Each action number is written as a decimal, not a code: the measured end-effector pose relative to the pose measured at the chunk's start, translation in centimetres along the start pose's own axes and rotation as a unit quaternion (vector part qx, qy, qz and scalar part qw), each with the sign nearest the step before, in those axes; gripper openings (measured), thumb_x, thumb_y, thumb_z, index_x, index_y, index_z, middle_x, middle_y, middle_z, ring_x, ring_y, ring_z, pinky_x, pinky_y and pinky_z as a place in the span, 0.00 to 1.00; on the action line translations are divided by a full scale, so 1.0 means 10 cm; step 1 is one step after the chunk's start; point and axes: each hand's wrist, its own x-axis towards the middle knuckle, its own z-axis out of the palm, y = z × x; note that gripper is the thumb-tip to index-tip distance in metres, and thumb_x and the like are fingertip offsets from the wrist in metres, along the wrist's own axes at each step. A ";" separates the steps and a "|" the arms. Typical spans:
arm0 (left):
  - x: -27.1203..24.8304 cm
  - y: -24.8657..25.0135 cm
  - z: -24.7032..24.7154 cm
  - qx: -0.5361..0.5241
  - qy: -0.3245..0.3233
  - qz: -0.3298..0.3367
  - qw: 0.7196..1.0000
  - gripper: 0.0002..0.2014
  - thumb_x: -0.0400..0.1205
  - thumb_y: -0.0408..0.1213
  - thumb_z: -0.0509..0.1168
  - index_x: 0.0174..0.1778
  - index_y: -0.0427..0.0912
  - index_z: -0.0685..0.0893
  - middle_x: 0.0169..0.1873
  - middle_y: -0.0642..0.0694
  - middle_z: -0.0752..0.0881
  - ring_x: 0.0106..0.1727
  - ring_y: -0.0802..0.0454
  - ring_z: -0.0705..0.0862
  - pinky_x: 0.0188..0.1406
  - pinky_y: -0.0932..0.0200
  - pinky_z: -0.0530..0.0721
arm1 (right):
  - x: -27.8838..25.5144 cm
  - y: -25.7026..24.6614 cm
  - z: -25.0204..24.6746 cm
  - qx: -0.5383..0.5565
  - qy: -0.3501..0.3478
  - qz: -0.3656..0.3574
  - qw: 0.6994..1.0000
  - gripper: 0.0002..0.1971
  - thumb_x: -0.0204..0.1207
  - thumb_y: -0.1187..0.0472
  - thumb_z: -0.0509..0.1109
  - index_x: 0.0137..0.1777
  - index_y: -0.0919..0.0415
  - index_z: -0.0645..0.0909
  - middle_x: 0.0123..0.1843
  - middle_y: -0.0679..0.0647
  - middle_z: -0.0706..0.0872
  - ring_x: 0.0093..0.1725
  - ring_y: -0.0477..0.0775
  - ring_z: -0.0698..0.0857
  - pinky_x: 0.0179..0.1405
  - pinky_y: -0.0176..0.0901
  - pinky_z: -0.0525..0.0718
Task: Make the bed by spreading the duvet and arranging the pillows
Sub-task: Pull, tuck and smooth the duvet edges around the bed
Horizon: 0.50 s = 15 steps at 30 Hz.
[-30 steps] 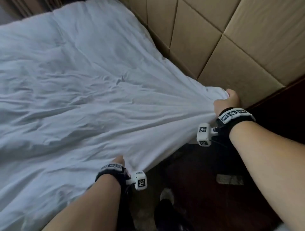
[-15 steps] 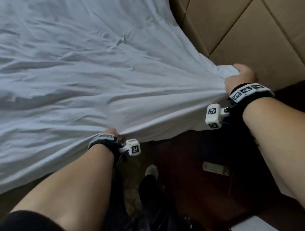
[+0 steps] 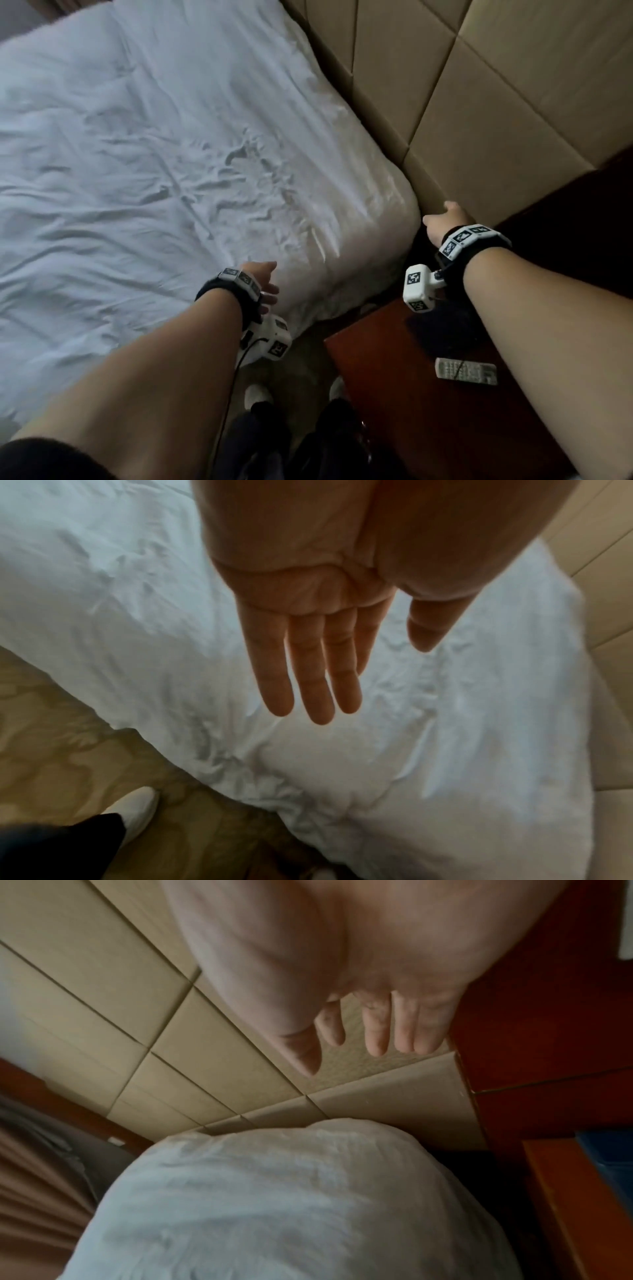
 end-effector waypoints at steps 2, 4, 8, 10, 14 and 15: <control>-0.04 0.27 -0.01 -0.013 -0.007 0.025 1.000 0.26 0.90 0.53 0.61 0.74 0.35 0.77 0.53 0.39 0.90 0.50 0.38 0.90 0.49 0.44 0.87 | 0.14 -0.07 -0.06 0.010 0.001 -0.002 1.000 0.37 0.66 0.49 0.67 0.80 0.48 0.73 0.74 0.61 0.81 0.69 0.64 0.82 0.73 0.54 0.77; -0.04 0.53 0.00 -0.011 -0.005 0.049 0.999 0.26 0.89 0.53 0.61 0.73 0.34 0.78 0.54 0.39 0.90 0.51 0.39 0.90 0.48 0.46 0.86 | 0.18 -0.18 -0.14 0.026 -0.007 0.001 1.000 0.37 0.66 0.48 0.68 0.79 0.48 0.75 0.73 0.59 0.82 0.67 0.64 0.83 0.71 0.53 0.79; 0.08 1.12 0.05 0.018 0.015 0.096 0.995 0.20 0.90 0.51 0.61 0.67 0.37 0.80 0.54 0.43 0.89 0.47 0.43 0.88 0.42 0.50 0.84 | 0.24 -0.40 -0.23 0.030 -0.010 0.000 1.000 0.32 0.77 0.53 0.71 0.82 0.54 0.72 0.79 0.58 0.78 0.76 0.63 0.77 0.75 0.49 0.73; 0.21 1.45 0.06 0.048 0.027 0.137 0.989 0.21 0.88 0.49 0.64 0.70 0.36 0.80 0.56 0.41 0.87 0.52 0.40 0.88 0.54 0.43 0.87 | 0.40 -0.46 -0.18 0.018 -0.019 0.001 1.000 0.31 0.79 0.52 0.71 0.82 0.55 0.72 0.79 0.58 0.78 0.76 0.63 0.77 0.74 0.48 0.73; 0.71 2.21 0.11 0.126 0.090 0.214 0.965 0.38 0.82 0.48 0.73 0.85 0.46 0.64 0.66 0.38 0.85 0.61 0.40 0.86 0.63 0.46 0.85 | 0.74 -0.67 0.02 0.000 -0.045 0.011 0.999 0.28 0.81 0.51 0.71 0.80 0.58 0.75 0.78 0.58 0.80 0.75 0.63 0.78 0.74 0.48 0.74; 0.80 2.42 0.13 0.143 0.102 0.236 0.956 0.38 0.84 0.45 0.73 0.87 0.46 0.62 0.66 0.40 0.84 0.59 0.42 0.85 0.58 0.52 0.82 | 0.84 -0.75 0.09 -0.005 -0.053 0.012 0.999 0.27 0.82 0.51 0.70 0.78 0.60 0.76 0.77 0.59 0.81 0.75 0.64 0.79 0.73 0.49 0.74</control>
